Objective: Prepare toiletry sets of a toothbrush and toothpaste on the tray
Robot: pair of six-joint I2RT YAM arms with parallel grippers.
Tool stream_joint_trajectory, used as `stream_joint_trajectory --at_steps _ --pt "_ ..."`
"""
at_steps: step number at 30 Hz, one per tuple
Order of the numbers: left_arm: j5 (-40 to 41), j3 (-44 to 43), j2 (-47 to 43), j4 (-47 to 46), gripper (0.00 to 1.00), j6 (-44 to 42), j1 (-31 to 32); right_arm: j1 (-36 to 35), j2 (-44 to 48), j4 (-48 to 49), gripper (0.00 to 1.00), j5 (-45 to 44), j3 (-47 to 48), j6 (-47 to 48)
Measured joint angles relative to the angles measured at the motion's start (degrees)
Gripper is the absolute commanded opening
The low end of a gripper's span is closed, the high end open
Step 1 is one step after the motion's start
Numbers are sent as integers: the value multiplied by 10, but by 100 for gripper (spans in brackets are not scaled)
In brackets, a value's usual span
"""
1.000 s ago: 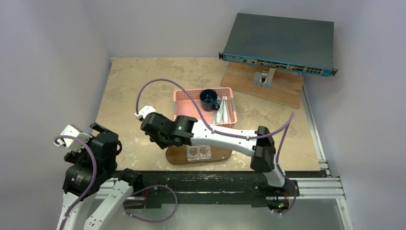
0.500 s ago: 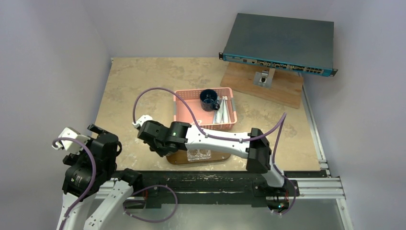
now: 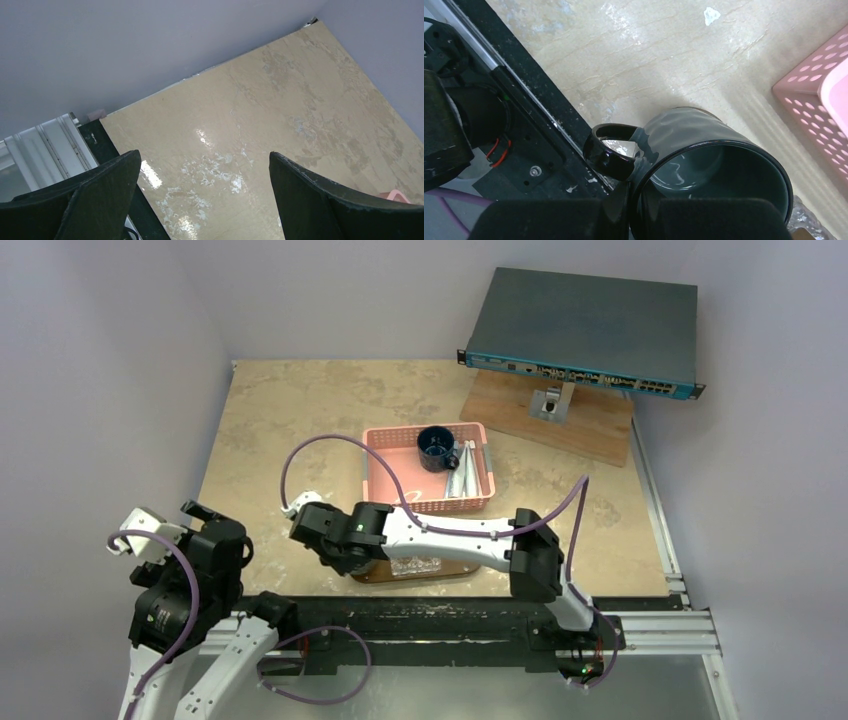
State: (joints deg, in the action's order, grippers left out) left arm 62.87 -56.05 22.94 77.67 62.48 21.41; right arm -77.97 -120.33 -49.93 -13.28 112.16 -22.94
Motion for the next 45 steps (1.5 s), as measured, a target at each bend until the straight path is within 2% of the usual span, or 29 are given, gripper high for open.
stream_joint_trajectory --at_steps 10,36,45 --pt "2 0 -1 0 100 0 0 0 -19 2 0 8 -28 -15" --pt "2 0 -1 0 100 1 0 -1 -20 0 0 -16 -28 -29" --pt "2 0 -1 0 100 1 0 -1 -20 -1 24 -20 -28 -30"
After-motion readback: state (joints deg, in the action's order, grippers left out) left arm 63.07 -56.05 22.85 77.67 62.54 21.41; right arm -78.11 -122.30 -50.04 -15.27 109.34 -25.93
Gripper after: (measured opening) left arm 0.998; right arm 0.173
